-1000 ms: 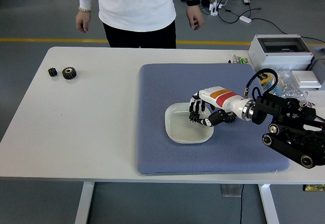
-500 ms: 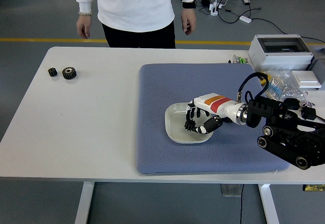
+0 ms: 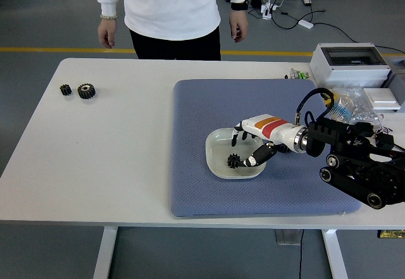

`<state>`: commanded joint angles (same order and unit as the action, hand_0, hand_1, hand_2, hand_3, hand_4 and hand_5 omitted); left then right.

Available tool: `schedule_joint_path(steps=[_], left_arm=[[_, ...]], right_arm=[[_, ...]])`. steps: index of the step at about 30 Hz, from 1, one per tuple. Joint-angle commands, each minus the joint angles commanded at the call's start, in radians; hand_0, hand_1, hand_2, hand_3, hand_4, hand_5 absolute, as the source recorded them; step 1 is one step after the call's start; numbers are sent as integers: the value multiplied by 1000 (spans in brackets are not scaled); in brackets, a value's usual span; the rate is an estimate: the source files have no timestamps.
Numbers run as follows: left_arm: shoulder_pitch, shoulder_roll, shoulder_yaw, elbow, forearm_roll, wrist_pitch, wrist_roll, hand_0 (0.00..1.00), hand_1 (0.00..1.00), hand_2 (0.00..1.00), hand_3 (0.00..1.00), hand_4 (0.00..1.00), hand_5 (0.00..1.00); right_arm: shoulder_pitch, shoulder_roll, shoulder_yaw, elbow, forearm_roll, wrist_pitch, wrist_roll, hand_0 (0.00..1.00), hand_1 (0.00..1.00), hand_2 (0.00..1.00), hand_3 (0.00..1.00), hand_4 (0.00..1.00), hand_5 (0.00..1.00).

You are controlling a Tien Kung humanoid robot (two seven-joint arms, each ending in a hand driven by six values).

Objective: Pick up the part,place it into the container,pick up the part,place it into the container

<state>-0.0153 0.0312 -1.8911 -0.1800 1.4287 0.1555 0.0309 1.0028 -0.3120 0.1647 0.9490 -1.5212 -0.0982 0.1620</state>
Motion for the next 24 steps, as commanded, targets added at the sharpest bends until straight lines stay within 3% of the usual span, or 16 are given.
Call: schedule_joint_path(steps=[7,8,10,17,24], left_arm=[[0,2,0,0,0,0,-1,737,709,751,620,756,704],[0,2,0,0,0,0,-1,737,708,751,619,756,705],[-1,2,1,0,-1,0,-1,737,708,751,619,756,705],[-1,3,0,0,-1,0,-2,737,708,751,620,756,705],[-3,6,10,0,-11,-2,-3,736,708,751,619,755,704]], right_arm=[[1,-53,84,26,-41,13,-10,508,608,718,581,876,285],[1,-56,91,26,-46,16,-11,508,605,705,584,911,333],[-3,-66,114,11,-68,27,-16,508,605,705,584,911,333],[-31,-98,172,-81,-116,85,-30,516,605,704,584,915,337],[-43,-98,177,-194,-101,92,-7,557,624,746,598,920,331]])
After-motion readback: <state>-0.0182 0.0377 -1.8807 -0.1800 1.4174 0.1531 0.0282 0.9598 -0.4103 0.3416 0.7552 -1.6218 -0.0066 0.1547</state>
